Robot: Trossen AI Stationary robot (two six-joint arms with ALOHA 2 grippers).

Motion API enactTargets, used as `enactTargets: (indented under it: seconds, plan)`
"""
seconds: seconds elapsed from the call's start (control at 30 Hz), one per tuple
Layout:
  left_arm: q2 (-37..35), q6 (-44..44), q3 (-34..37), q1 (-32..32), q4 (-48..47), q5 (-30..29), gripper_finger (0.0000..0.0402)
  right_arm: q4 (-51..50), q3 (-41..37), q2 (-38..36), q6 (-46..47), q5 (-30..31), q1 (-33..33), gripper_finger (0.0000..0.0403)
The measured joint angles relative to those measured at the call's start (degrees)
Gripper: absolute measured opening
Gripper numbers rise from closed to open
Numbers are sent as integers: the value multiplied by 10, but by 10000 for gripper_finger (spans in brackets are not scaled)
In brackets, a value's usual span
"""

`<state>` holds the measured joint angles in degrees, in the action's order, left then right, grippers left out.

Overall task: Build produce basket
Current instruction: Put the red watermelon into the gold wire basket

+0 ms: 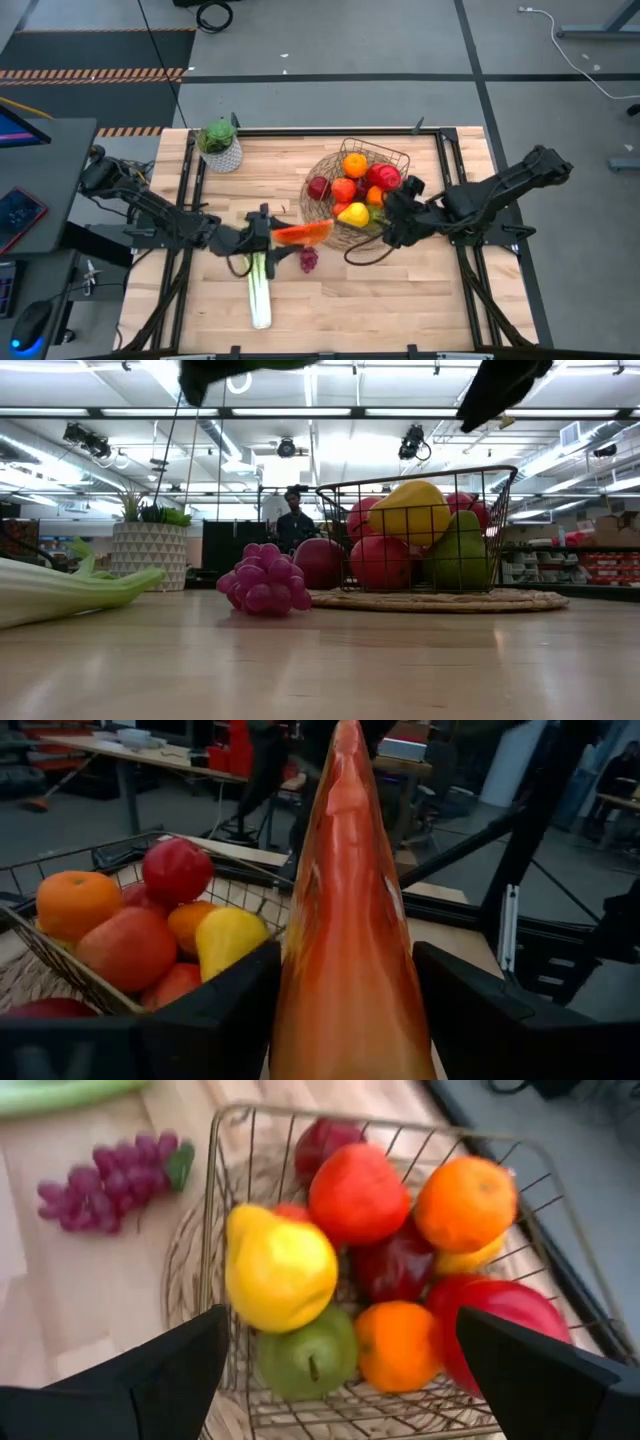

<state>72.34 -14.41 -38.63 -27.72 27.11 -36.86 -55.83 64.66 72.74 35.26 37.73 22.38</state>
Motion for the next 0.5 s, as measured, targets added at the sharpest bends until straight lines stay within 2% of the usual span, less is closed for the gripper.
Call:
enactTargets:
  seconds: [0.1,0.37,0.5]
  plan:
    - [0,1,0,47,-2,52,229,-14,0,-23,28,18,17,393]
    - [0,33,0,154,-13,96,229,-24,0,-63,121,38,89,393]
    - [2,49,-23,208,-46,145,229,-4,0,-61,132,47,116,393]
